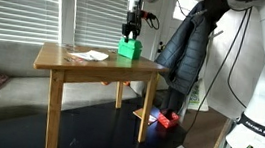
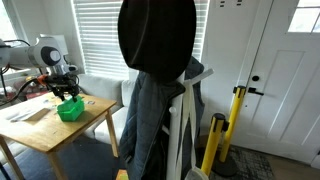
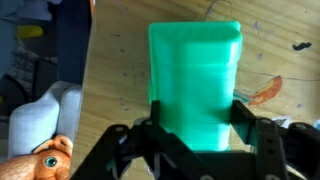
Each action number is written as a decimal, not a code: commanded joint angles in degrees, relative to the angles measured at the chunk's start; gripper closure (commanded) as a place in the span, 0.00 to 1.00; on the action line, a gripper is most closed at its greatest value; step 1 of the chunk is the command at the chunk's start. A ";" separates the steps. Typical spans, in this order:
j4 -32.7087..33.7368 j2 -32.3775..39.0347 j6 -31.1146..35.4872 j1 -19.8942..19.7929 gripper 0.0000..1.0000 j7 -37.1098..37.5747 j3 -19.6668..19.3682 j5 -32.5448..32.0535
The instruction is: Open the green container
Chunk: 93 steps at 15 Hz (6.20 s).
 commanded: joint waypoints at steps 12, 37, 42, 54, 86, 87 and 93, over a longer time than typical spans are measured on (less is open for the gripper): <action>8.37 7.80 -18.60 16.51 0.55 17.47 -3.13 -40.28; 21.75 21.36 -23.99 17.78 0.55 8.68 -2.27 -52.17; 23.49 22.66 -24.30 17.97 0.54 7.57 -2.33 -52.18; 27.11 24.72 -25.08 18.01 0.55 4.92 -2.34 -51.73; 29.60 26.07 -30.23 17.54 0.12 4.99 -1.88 -47.68; 29.62 26.05 -30.27 17.56 0.13 4.99 -1.90 -47.61; 29.92 23.63 -31.36 18.14 0.00 4.85 -1.63 -46.84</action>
